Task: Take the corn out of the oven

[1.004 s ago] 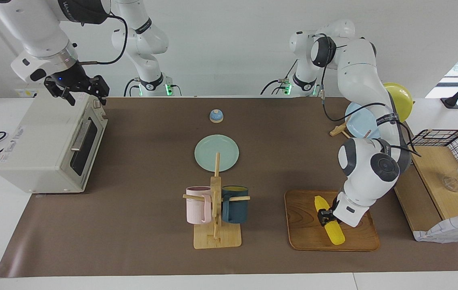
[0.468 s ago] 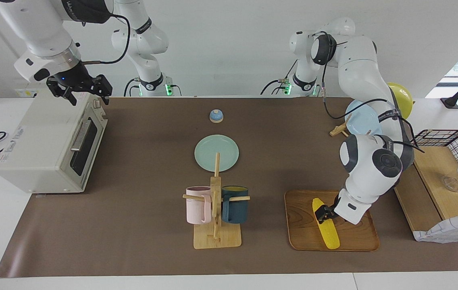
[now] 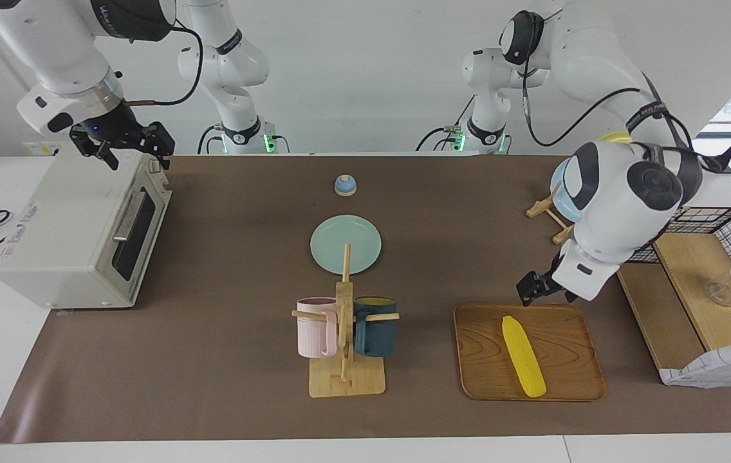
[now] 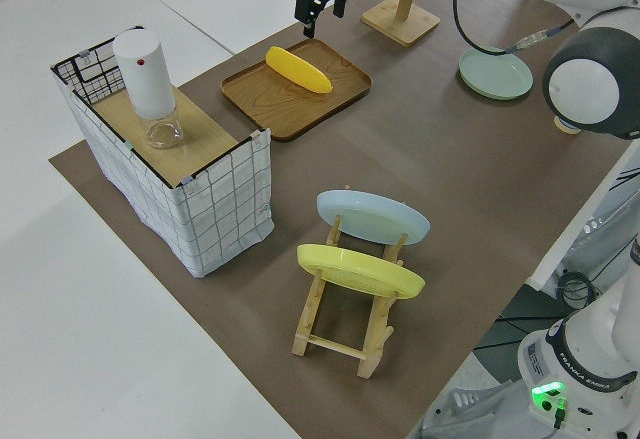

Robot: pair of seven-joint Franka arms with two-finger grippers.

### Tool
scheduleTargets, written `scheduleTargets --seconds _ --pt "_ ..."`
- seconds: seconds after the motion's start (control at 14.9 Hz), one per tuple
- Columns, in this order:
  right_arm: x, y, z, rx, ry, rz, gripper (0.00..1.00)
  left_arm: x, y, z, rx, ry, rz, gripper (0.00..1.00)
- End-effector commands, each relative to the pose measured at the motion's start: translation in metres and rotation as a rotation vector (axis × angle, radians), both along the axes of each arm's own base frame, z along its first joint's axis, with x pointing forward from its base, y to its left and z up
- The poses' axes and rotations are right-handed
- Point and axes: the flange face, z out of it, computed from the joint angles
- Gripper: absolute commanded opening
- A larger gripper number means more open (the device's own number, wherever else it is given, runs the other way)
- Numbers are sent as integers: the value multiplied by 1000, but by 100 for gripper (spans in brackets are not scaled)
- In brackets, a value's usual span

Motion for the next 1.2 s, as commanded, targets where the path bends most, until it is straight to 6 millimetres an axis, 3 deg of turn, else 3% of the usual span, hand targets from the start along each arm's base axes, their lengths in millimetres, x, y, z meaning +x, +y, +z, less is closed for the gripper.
scheduleTargets --seconds 0.0,0.13,0.33,0.6,0.74,1.14 --pt "1 -1 6 14 9 -12 100 -53 12 41 43 42 9 100" --pt "1 -2 6 10 9 -14 100 -81 17 71 58 76 13 100" --pt "-2 -22 4 17 15 -47 100 -129 22 99 77 97 10 100" --pt "-5 -28 6 12 13 -63 100 -172 24 90 93 149 7 100" --pt "-7 -26 5 8 29 -61 100 -179 20 82 36 167 48 100" --pt "-7 -26 4 21 34 -60 100 -171 15 96 18 146 35 100"
